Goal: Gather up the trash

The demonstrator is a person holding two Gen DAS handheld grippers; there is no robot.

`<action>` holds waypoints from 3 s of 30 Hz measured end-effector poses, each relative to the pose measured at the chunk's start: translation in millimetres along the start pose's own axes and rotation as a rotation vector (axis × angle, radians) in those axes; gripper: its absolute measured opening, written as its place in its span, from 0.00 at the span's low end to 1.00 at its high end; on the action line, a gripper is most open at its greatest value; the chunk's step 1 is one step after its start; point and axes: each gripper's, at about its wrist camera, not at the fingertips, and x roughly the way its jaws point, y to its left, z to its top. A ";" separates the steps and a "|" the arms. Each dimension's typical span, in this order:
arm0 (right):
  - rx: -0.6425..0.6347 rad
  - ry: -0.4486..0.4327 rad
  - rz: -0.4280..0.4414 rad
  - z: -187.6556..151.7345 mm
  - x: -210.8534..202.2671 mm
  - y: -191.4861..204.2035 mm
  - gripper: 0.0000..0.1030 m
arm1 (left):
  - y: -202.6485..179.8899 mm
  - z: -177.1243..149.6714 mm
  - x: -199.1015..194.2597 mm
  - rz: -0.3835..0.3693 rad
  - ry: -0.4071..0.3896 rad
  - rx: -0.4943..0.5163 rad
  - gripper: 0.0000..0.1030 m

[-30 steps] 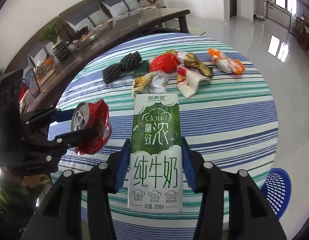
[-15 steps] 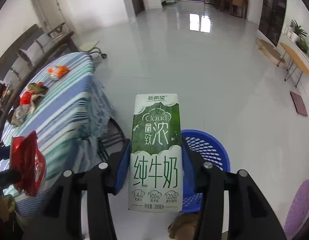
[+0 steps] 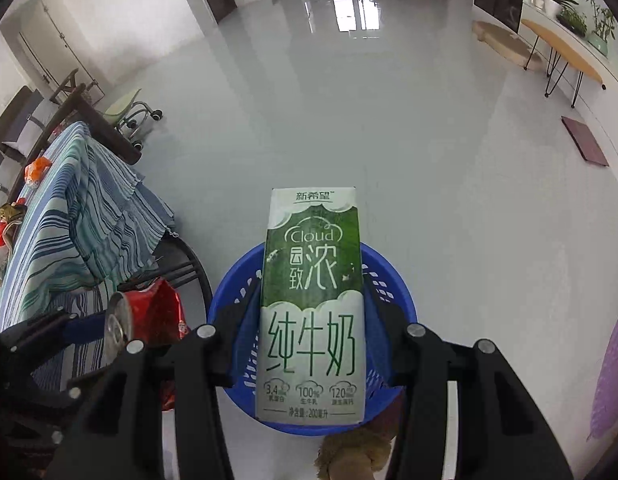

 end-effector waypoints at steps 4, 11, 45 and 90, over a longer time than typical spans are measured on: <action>0.038 0.016 0.010 1.8 11.6 -9.5 0.46 | -1.4 3.8 23.7 0.024 0.005 0.019 0.56; 0.095 -0.020 -0.008 2.7 2.8 -23.7 0.69 | 5.6 -0.9 20.1 0.064 -0.052 0.002 0.88; -0.607 -0.129 0.263 -106.5 -42.0 414.4 0.96 | 290.5 -201.4 -309.7 0.590 -0.239 -0.305 0.95; -0.631 -0.076 0.152 -102.9 -3.3 446.3 0.96 | 349.8 -165.1 -305.0 0.629 -0.242 -0.346 0.96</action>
